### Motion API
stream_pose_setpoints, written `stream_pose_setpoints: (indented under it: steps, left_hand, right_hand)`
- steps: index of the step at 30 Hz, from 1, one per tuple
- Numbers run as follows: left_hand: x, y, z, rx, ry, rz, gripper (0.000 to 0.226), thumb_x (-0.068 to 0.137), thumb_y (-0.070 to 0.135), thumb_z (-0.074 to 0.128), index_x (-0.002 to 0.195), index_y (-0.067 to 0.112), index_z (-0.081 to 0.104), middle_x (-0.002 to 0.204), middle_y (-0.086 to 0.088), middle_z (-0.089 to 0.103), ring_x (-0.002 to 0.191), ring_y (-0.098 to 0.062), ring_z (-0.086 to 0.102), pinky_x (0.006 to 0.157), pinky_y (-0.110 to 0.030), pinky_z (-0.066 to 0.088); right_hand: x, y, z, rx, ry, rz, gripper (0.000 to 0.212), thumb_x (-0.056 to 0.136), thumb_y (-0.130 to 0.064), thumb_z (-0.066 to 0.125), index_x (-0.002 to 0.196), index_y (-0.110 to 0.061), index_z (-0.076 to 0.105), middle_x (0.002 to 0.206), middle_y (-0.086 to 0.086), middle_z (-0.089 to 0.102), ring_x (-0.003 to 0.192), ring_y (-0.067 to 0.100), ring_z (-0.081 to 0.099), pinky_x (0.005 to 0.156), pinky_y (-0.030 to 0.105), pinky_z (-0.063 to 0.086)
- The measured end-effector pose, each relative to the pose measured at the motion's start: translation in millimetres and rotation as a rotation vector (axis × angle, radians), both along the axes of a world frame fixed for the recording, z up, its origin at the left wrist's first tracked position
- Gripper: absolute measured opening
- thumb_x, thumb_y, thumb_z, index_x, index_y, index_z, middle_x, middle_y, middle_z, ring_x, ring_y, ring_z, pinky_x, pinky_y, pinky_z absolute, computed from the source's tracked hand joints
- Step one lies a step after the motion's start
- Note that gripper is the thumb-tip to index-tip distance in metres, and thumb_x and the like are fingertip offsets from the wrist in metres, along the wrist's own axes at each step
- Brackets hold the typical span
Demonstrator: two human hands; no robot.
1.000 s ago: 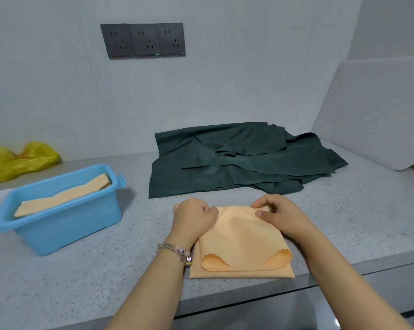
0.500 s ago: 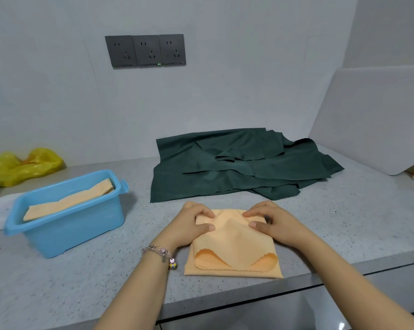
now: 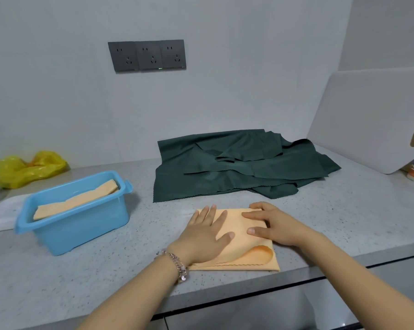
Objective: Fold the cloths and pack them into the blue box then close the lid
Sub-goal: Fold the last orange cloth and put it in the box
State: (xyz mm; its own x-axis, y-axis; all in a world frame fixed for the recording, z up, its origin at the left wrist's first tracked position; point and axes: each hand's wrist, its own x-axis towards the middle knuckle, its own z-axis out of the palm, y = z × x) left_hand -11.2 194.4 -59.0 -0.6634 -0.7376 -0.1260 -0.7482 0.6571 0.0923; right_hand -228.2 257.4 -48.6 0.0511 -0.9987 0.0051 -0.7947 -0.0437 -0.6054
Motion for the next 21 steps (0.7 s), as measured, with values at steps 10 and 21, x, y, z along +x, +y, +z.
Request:
stream_pose_setpoints:
  steps: [10,21]
  left_hand:
    - [3,0,-8,-0.045,0.043,0.037,0.071,0.090,0.067,0.010,0.150,0.033,-0.007,0.157,-0.001,-0.018,0.143,-0.018,-0.020,0.117,-0.038,-0.013]
    - [6,-1,-9,-0.013,0.131,0.030,0.069,0.092,0.065,0.016,0.151,0.033,0.002,0.158,0.000,-0.013,0.144,-0.015,-0.018,0.115,-0.034,-0.015]
  right_hand:
    - [36,18,17,-0.165,0.461,0.002,0.043,0.098,-0.049,0.029,0.136,-0.037,0.045,0.153,-0.006,0.027,0.143,0.014,0.016,0.114,0.034,0.005]
    - [36,52,-15,-0.084,0.481,0.092,0.053,0.099,-0.049,0.013,0.149,-0.036,0.004,0.156,-0.014,-0.007,0.141,-0.001,-0.014,0.115,0.028,-0.013]
